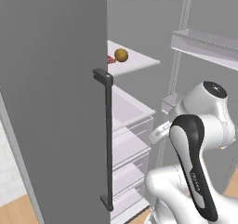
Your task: Place one potato and one steak in each tupperware on the nearby counter, to pack two identical lunches.
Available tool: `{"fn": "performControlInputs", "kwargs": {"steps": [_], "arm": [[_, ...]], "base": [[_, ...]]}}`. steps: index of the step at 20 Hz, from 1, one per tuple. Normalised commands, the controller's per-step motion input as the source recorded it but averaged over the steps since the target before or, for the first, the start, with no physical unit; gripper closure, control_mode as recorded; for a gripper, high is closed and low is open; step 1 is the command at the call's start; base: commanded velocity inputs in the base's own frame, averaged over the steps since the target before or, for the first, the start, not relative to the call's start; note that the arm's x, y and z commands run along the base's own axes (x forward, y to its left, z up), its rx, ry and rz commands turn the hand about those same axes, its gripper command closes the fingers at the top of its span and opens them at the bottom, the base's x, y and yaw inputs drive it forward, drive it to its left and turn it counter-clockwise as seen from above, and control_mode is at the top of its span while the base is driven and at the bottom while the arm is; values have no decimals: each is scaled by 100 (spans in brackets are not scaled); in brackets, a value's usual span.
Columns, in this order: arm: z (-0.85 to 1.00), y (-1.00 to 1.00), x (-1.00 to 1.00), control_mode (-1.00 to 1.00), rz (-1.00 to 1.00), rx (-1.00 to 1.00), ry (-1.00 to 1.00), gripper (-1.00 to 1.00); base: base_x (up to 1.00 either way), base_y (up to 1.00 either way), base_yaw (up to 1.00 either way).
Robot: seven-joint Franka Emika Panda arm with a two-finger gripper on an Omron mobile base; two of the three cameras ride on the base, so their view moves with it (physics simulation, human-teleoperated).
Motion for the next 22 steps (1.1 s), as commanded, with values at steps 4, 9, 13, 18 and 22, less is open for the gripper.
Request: {"fn": "performControlInputs", "kwargs": {"steps": [4, 9, 13, 18, 22], "arm": [[0, 0, 0, 100, 0, 0, 0, -100], [0, 0, 0, 100, 0, 0, 0, -100], [0, 0, 0, 100, 0, 0, 0, -100], [0, 0, 0, 100, 0, 0, 0, -100], [93, -3, 0, -100, -9, 9, -41, -100]], "base": [[37, -24, 0], [37, -6, 0], [55, -6, 0], [29, -11, 0], [0, 0, 0]]}}
